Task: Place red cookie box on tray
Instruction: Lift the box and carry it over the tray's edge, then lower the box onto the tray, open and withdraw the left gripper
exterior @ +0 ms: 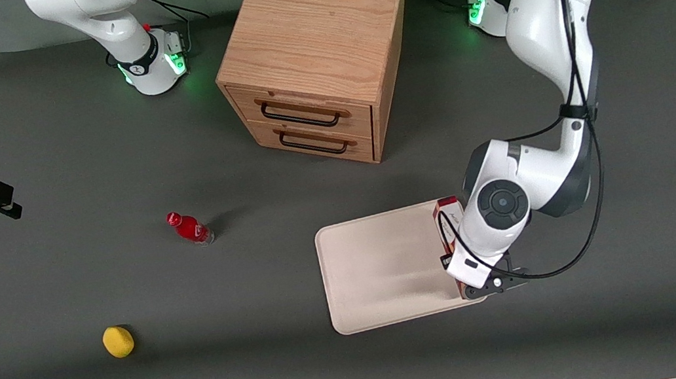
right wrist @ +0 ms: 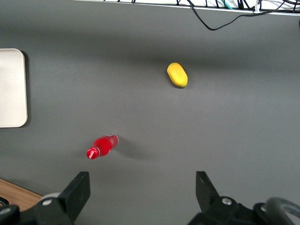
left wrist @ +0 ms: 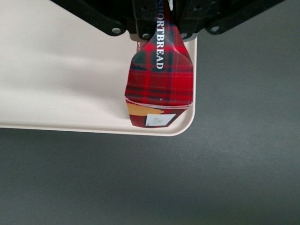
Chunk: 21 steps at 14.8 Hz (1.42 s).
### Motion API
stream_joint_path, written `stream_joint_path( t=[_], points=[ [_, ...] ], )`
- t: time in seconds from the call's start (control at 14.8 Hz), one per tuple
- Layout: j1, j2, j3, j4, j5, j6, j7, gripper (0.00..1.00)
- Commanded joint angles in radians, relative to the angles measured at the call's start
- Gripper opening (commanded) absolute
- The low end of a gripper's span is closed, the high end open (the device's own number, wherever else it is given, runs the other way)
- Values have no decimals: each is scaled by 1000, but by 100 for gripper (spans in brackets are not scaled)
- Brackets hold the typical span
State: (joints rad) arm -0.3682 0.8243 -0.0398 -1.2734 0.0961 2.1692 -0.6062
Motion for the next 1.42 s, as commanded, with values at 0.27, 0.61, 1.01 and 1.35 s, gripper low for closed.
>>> stream_joint_path(
  t=[0.27, 0.61, 1.01, 1.35],
  points=[
    [-3, 42, 9, 39, 31, 9, 12, 25],
    [-2, 21, 11, 39, 34, 0, 37, 100],
    [89, -291, 14, -52, 22, -281, 184, 100],
    [224, -554, 14, -208, -4, -445, 521, 100]
  ],
)
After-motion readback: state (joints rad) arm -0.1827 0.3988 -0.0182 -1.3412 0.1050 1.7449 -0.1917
